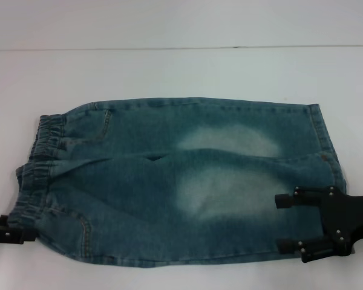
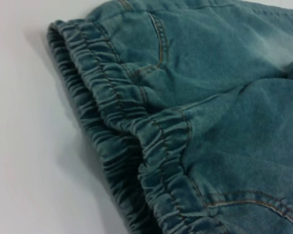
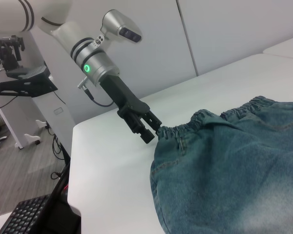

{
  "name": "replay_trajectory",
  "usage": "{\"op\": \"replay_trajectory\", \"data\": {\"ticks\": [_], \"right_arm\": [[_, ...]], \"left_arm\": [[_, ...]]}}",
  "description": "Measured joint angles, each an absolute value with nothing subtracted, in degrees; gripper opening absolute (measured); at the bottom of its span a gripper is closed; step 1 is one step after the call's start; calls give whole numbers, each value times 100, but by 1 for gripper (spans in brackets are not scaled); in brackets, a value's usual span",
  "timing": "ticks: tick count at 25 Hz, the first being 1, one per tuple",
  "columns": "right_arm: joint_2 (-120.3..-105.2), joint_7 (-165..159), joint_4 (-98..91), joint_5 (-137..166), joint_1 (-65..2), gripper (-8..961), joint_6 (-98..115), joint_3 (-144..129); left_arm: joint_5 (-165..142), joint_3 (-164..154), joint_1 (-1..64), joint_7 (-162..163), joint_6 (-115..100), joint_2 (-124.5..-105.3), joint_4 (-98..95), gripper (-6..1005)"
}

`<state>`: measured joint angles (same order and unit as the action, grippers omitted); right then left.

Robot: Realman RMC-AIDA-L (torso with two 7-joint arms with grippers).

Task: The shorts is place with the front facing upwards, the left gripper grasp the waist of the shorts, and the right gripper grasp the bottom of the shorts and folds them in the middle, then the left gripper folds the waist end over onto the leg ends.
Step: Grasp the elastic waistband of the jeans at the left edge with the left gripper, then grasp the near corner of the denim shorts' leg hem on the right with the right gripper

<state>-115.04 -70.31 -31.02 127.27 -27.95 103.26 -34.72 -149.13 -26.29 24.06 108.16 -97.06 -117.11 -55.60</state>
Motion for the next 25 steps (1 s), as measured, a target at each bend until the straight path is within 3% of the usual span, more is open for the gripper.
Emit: {"op": "replay_trajectory", "data": {"ticks": [8,11,20,25], "right_arm": [[-11504,-7031,-3072,12726,-2812,950,10320,-3494],[-11504,-7031,-3050,12726,-2812,950,10318,-3498],[-11483,-7078,-3050,12725,-2814,949,10327,-3481],[-11329,-7706,-3092,12662,-2928,949,10386,-3351]], "left_arm": [[-14874,-2784,2454,10638,-9688,-11859,-5613,744],[-14872,-2785,2499,10600,-9685,-11877,-5616,540],[-14871,-2786,2597,10579,-9788,-11871,-5616,320],[-14870,-2752,2769,10681,-10006,-11838,-5616,145]]}}
